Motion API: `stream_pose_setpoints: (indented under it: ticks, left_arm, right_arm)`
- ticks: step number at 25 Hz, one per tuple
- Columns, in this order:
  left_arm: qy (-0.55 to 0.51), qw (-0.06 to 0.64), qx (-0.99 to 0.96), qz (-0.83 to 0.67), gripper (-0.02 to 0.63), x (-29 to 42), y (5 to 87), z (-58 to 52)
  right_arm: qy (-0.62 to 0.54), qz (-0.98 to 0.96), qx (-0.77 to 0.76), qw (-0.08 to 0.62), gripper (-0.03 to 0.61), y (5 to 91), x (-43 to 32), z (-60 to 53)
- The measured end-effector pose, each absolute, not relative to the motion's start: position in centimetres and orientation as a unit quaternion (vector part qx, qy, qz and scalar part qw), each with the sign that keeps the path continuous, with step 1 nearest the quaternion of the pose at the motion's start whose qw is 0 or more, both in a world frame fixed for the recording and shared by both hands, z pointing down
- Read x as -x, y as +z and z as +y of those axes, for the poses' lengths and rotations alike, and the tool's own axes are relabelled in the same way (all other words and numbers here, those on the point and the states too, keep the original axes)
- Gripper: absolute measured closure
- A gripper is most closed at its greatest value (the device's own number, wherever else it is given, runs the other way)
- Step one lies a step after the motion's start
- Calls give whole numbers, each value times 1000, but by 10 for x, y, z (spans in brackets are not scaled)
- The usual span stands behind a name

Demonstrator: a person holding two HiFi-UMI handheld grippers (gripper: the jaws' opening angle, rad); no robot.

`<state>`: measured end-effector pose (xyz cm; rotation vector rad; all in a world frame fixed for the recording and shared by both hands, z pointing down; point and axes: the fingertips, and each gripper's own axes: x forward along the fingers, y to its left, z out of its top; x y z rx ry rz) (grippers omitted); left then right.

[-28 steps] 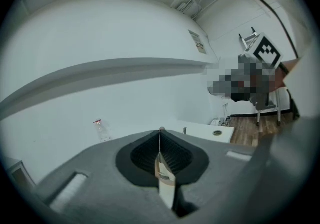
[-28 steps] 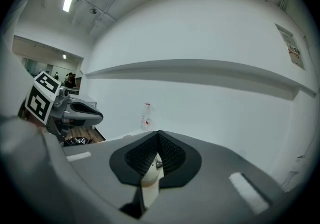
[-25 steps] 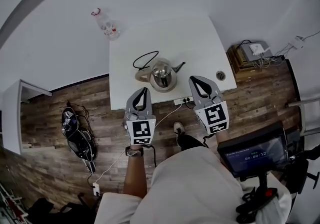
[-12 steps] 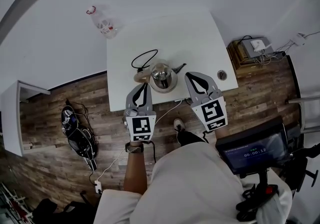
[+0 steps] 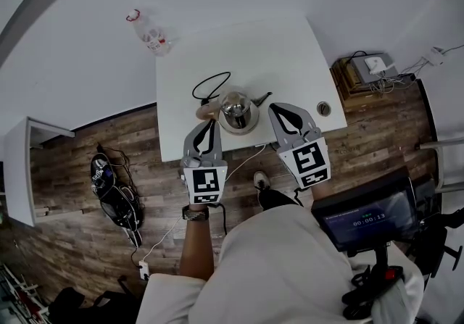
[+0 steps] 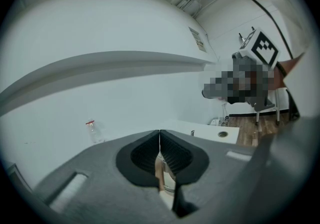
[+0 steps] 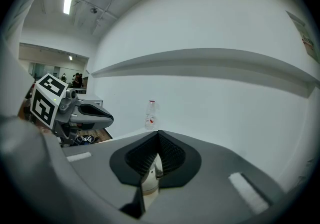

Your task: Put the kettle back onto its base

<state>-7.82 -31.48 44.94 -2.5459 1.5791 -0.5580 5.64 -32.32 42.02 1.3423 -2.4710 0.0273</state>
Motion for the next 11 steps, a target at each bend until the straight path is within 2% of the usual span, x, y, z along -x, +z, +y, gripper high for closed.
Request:
stream_pose_setpoints:
  ticks: [11]
  left_arm:
    - [-183, 47, 835, 517, 606, 79, 448, -312]
  right_arm:
    - [7, -868, -468, 166, 578, 421, -55, -320]
